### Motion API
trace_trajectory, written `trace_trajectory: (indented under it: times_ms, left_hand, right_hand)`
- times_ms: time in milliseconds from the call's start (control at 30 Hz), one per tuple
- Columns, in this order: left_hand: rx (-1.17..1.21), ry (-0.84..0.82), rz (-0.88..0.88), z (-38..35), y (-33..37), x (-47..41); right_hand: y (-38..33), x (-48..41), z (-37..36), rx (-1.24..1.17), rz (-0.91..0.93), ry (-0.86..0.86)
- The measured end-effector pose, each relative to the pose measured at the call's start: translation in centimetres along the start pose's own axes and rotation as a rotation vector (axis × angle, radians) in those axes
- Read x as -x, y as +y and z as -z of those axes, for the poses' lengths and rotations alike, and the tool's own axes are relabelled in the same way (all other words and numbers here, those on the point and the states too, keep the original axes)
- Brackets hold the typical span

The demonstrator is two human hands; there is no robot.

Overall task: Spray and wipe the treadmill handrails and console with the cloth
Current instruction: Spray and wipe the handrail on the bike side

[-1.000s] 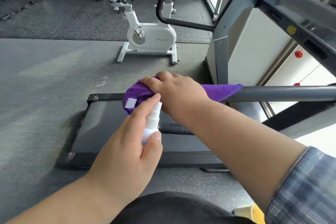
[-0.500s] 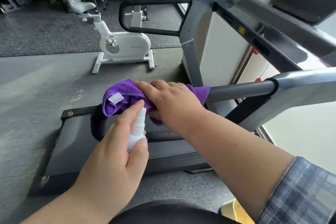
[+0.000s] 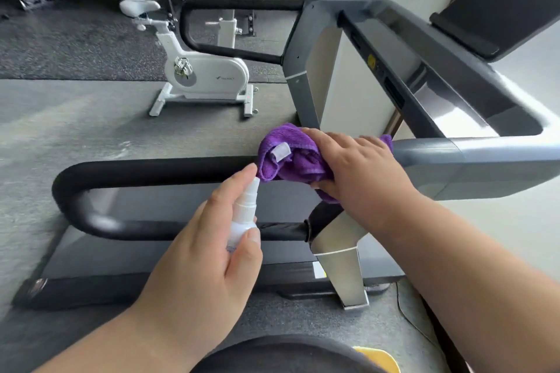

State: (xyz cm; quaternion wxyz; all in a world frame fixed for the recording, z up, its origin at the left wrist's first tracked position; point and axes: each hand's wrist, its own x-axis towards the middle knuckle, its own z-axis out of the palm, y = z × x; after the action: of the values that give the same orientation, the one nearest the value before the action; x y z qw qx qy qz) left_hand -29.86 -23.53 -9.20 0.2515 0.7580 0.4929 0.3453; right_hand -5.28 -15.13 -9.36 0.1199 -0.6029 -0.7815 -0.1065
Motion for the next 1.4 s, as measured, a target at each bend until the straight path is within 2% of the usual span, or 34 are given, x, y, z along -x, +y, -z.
trace_trajectory:
  times_ms: [100,400,900,1033,1100,1400]
  left_hand:
    - [0.000,0.013,0.039,-1.1,0.5,0.6]
    - [0.004,0.058,0.126,0.4,-0.9,2.9]
    - [0.020,0.115,0.157,13.0,-10.0,6.1]
    - [-0.002,0.101,0.142,15.3,-12.3,6.4]
    - [-0.010,0.085,0.125,16.1,-13.1,6.2]
    - [0.004,-0.030,0.048,15.3,-12.9,3.8]
  right_hand:
    - [0.7,-0.3,0.0,0.045,-0.018,-0.014]
    - [-3.2,-3.6,-0.4,0.041,0.122,-0.119]
    - [-25.4,-11.2,-3.6,0.072,0.200,-0.081]
    - [-30.2,-12.7,-3.3,0.042,0.250,-0.158]
    - [-30.8,-13.0,-3.3,0.045,0.254,-0.171]
    - [-26.4,-10.8,-4.0,-0.026,0.155,-0.029]
